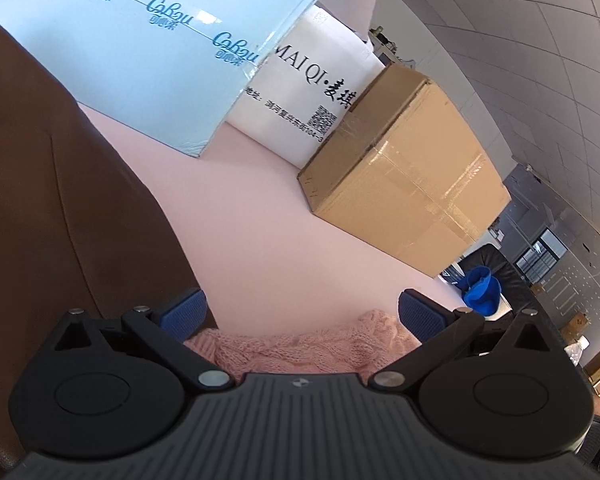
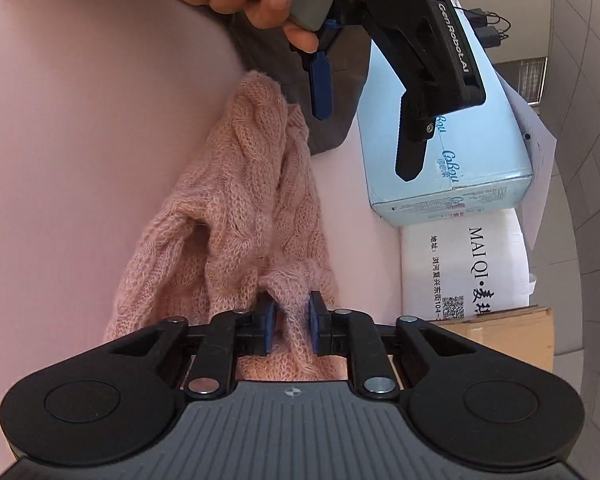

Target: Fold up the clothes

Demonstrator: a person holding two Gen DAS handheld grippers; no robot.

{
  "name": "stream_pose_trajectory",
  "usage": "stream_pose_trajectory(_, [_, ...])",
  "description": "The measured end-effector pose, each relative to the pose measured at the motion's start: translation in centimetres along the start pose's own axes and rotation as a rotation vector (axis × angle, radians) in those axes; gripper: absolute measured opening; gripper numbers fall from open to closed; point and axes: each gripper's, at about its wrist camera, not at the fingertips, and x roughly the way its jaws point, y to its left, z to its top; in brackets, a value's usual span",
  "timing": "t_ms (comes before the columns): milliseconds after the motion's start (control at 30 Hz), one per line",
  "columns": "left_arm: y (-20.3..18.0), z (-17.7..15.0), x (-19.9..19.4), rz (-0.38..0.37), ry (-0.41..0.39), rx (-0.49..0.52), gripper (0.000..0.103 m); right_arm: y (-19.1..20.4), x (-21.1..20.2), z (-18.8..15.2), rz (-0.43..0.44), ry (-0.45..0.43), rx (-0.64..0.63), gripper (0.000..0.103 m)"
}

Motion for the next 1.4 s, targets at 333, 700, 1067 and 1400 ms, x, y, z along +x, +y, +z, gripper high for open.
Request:
stream_pose_trajectory(333, [-1.0, -1.4, 4.1, -0.016, 0.167, 0.078, 0.103, -6.0, -3.8, -4.5, 0.153, -0.187, 0.758, 0.079])
stream_pose_trajectory(700, [-2.2, -2.6, 5.2, 0.06, 0.169, 0.201, 0.103, -8.4, -1.7, -16.4, 0.379, -0.022, 2.168, 0.079])
stream_pose_trajectory(1067, [-2.2, -2.9, 5.3, 0.074, 0.163, 0.237, 0.103, -6.9, 0.7, -18.4, 0.47, -0.015, 2.763, 0.082])
stream_pose_trajectory(1400, [-2.3, -3.1, 5.4, 0.08, 0.163, 0.248, 0.103, -6.0, 2.3, -17.5, 0.233, 0.109, 2.84, 0.05])
